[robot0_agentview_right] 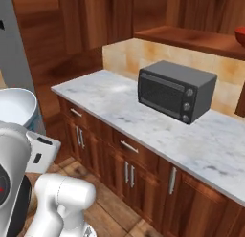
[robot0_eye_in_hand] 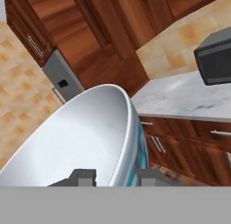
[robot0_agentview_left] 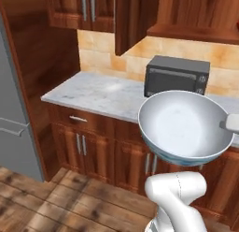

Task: Move the bowls from the cabinet to the plates on the dining table.

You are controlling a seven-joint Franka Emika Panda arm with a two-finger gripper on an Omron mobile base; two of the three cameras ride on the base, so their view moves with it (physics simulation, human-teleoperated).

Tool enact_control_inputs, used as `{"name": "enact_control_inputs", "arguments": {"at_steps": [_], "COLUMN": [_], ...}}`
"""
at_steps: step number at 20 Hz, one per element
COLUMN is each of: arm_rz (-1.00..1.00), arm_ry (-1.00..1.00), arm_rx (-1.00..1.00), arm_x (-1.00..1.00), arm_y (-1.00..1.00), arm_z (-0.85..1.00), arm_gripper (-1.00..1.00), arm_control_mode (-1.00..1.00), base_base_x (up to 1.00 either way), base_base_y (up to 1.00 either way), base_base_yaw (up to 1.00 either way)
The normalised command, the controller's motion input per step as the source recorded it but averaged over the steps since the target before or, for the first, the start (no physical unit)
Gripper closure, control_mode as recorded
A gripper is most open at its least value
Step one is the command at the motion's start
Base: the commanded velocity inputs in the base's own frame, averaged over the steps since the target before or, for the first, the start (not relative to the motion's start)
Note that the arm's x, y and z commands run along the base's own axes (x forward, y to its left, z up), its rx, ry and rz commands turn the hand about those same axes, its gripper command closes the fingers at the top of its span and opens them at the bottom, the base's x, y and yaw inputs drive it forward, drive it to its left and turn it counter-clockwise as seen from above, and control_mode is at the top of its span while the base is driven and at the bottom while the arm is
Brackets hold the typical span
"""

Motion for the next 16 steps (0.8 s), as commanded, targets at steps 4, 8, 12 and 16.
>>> {"name": "enact_control_inputs", "arguments": {"at_steps": [4,8,12,16], "arm_rz": [0.0,0.0,0.0,0.0], "arm_ry": [0.0,0.0,0.0,0.0], "arm_rx": [0.0,0.0,0.0,0.0], "arm_x": [0.0,0.0,0.0,0.0], "arm_y": [0.0,0.0,0.0,0.0], "arm_z": [0.0,0.0,0.0,0.0], "arm_gripper": [1.0,1.0,1.0,1.0], "arm_control_mode": [1.0,1.0,1.0,1.0], "base_base_x": [-0.21,-0.17,-0.19,-0.14], "base_base_y": [0.0,0.0,0.0,0.0], "base_base_yaw": [0.4,0.41,0.42,0.41]}}
